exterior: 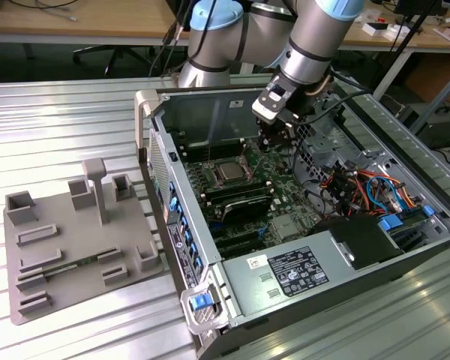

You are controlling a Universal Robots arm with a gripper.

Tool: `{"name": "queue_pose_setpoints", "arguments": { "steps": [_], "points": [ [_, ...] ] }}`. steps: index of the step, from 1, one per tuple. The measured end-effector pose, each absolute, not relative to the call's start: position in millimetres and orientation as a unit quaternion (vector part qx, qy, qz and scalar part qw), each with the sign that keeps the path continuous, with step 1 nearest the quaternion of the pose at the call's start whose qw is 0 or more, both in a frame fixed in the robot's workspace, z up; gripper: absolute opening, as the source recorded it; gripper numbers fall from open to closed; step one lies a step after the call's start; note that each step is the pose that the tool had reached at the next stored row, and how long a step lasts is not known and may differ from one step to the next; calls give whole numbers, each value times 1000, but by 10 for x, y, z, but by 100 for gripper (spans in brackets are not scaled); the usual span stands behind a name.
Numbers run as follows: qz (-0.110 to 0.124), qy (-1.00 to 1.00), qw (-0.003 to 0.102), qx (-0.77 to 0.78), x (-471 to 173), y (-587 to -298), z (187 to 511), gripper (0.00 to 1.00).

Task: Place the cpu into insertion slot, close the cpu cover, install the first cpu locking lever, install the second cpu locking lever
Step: 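Close the cpu cover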

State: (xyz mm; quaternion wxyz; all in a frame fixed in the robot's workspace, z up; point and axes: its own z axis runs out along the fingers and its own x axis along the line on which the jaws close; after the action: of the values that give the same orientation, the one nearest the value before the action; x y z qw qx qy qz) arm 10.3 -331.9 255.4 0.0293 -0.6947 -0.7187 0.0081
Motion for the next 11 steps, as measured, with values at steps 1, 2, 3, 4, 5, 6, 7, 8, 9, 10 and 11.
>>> {"name": "queue_pose_setpoints", "arguments": {
  "steps": [1, 2, 3, 4, 5, 6, 7, 8, 9, 10, 11],
  "points": [
    [8, -719, 29, -695, 85, -3319, 2553, 11],
    [8, -719, 29, -695, 73, -3319, 2553, 11],
    [8, -719, 29, -695, 45, -3319, 2554, 11],
    [8, -719, 30, -695, 26, -3319, 2553, 11],
    [8, -719, 30, -695, 12, -3319, 2554, 11],
    [8, -719, 30, -695, -8, -3319, 2554, 11],
    [8, -719, 30, -695, -19, -3319, 2554, 11],
    [7, -719, 30, -695, -29, -3319, 2554, 11],
    [7, -719, 30, -695, -40, -3319, 2554, 11],
    [7, -719, 30, -695, -49, -3319, 2554, 11],
    [7, -719, 30, -695, -61, -3319, 2554, 11]
  ]
}}
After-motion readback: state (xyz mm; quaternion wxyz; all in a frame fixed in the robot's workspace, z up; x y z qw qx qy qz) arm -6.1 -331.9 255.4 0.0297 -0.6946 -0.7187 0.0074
